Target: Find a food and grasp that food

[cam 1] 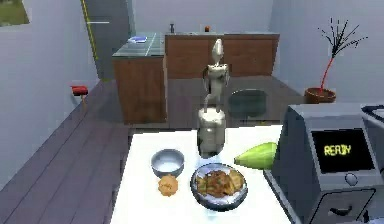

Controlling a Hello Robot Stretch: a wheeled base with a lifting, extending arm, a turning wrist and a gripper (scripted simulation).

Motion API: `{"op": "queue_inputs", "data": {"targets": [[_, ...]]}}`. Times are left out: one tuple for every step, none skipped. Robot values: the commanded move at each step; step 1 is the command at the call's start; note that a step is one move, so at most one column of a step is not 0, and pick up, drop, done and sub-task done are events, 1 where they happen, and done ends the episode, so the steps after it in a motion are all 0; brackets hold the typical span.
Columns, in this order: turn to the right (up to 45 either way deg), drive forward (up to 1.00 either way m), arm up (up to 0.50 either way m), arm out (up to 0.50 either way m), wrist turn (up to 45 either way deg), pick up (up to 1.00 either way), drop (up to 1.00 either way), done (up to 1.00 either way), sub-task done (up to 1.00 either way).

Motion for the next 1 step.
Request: {"op": "queue_inputs", "data": {"targets": [[-45.0,0.0,0.0,0.0,0.0,0.0,0.0,0.0,0.0]]}}
